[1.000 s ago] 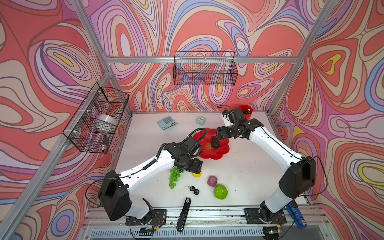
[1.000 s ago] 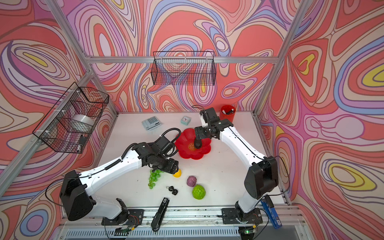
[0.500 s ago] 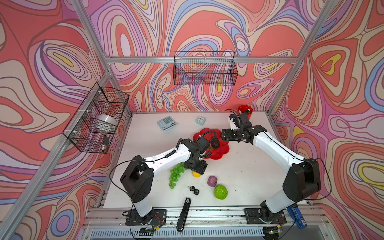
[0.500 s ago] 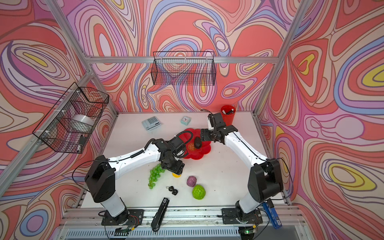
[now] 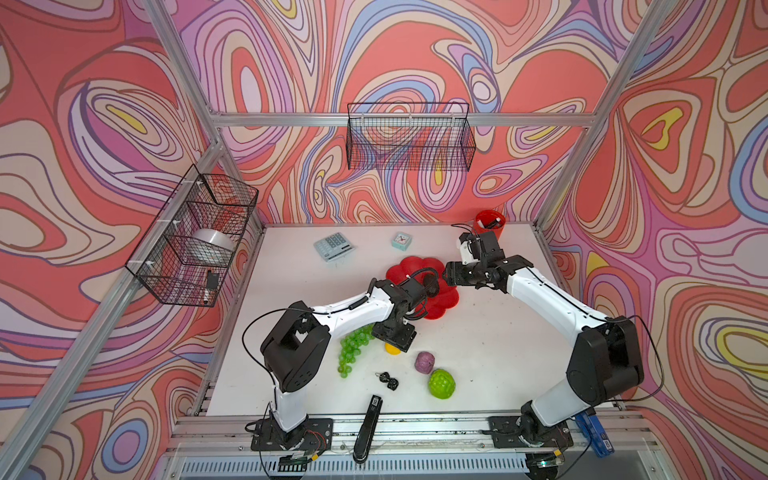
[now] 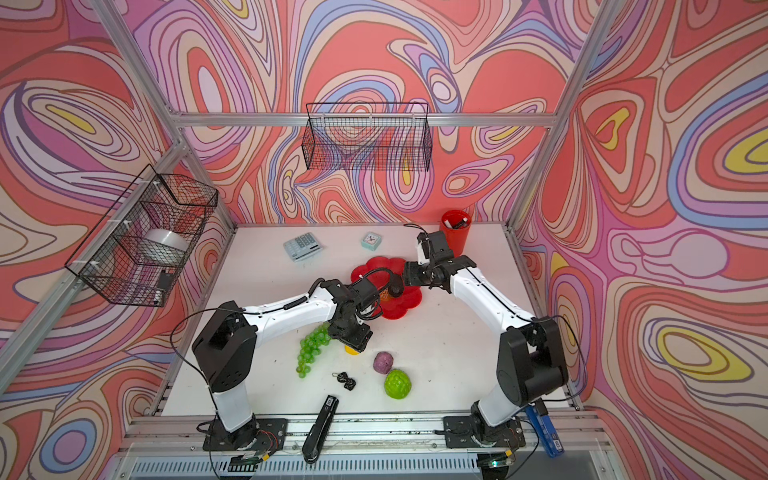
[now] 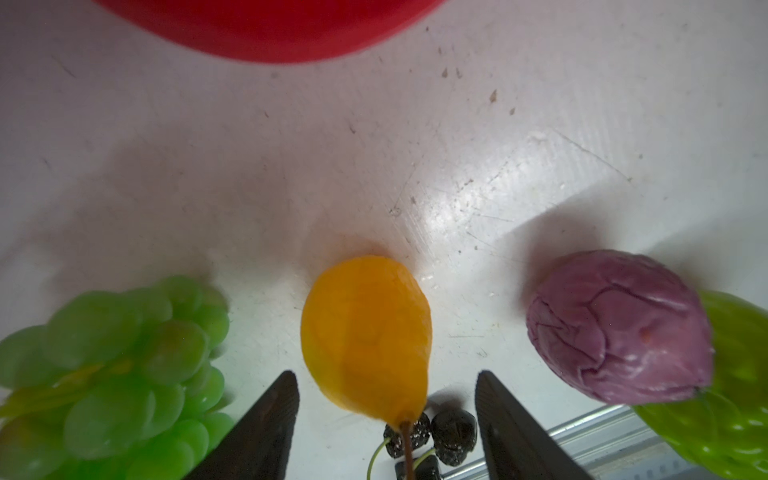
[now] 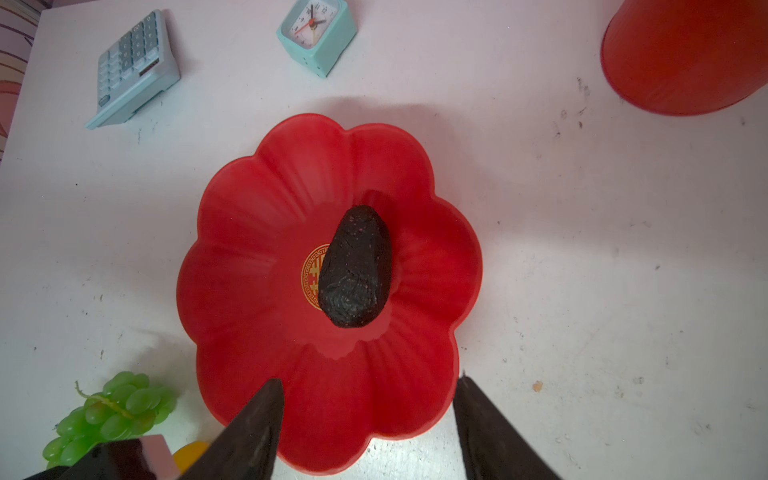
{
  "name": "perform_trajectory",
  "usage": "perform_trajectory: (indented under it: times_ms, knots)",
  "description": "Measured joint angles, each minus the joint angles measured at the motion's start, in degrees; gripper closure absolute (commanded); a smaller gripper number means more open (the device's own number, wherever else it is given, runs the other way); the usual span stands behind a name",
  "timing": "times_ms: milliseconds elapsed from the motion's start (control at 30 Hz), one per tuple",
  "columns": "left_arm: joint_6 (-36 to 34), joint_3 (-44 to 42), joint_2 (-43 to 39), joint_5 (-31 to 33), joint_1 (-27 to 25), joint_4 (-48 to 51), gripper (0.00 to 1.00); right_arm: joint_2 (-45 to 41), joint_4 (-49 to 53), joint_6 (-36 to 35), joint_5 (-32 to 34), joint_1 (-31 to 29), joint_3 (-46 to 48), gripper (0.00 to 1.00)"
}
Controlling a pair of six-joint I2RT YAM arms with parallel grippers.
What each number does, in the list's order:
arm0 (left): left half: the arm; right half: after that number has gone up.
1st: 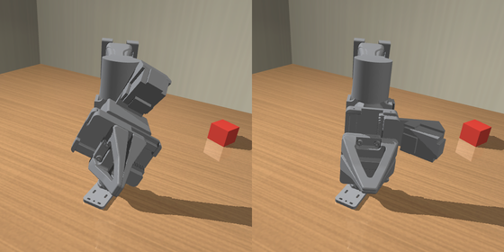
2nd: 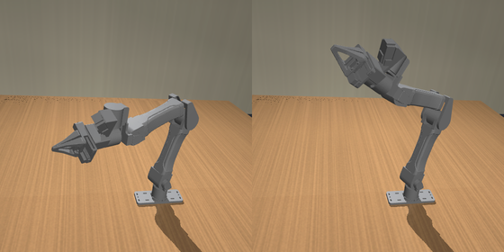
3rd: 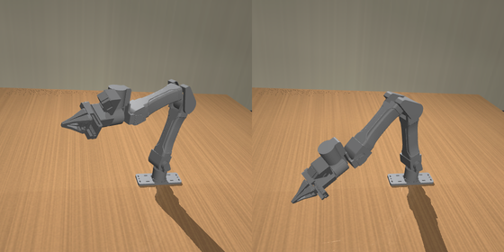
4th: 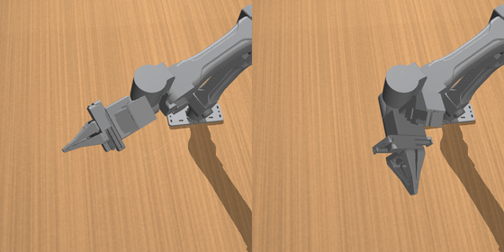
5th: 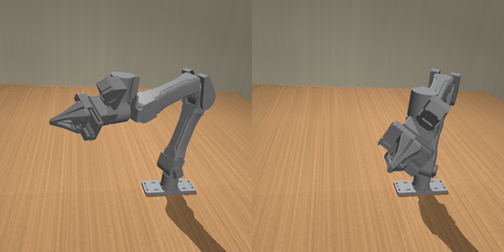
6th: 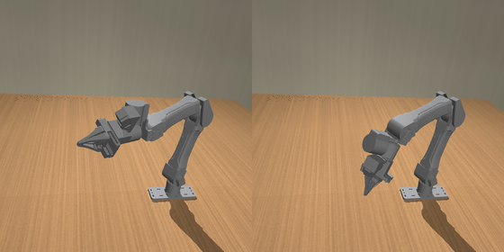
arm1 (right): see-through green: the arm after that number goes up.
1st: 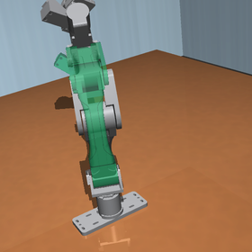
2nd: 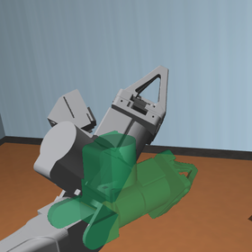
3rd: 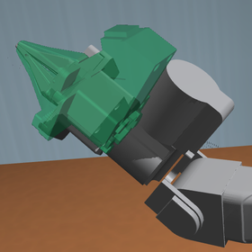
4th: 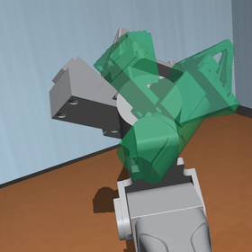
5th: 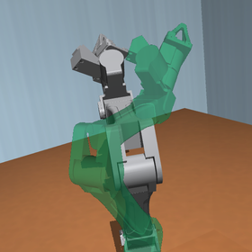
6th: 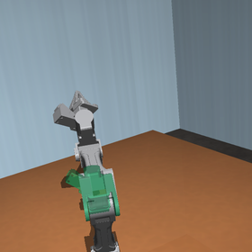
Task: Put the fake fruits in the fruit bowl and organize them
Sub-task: 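Lower the left gripper onto the yellow pear and close it, then carry the yellow pear with the left gripper over the red bowl beside the avocado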
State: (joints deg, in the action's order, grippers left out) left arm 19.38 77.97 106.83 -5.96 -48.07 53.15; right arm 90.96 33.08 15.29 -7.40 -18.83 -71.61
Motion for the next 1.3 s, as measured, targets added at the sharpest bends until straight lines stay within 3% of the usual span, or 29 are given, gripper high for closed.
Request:
perform_trajectory:
  times_ms: [100,333,700,900,1133,1300]
  knots:
    - [-0.2,0.0,1.6,0.2,0.0,-0.8,0.34,0.0,0.0,0.0,-0.1,0.0,0.2,0.34]
    - [-0.3,0.1,3.6,0.0,0.0,-1.9,0.54,0.0,-0.1,-0.2,-0.1,0.0,0.2,0.34]
    - [0.6,-0.7,3.0,0.0,0.0,-2.7,0.69,0.0,-0.3,-0.5,-0.6,0.0,0.2,0.34]
    - [1.3,-2.1,0.9,-0.4,0.0,-3.5,0.69,0.0,-0.5,-0.6,-0.8,0.0,0.2,0.34]
    - [2.3,-2.1,-9.7,-2.1,1.3,-2.6,0.69,-0.2,-0.3,-0.7,-1.0,0.0,-0.5,0.34]
    - [1.8,5.6,-10.5,-4.4,6.1,-0.3,0.69,-1.1,-0.3,-0.7,-1.3,0.0,-0.6,0.34]
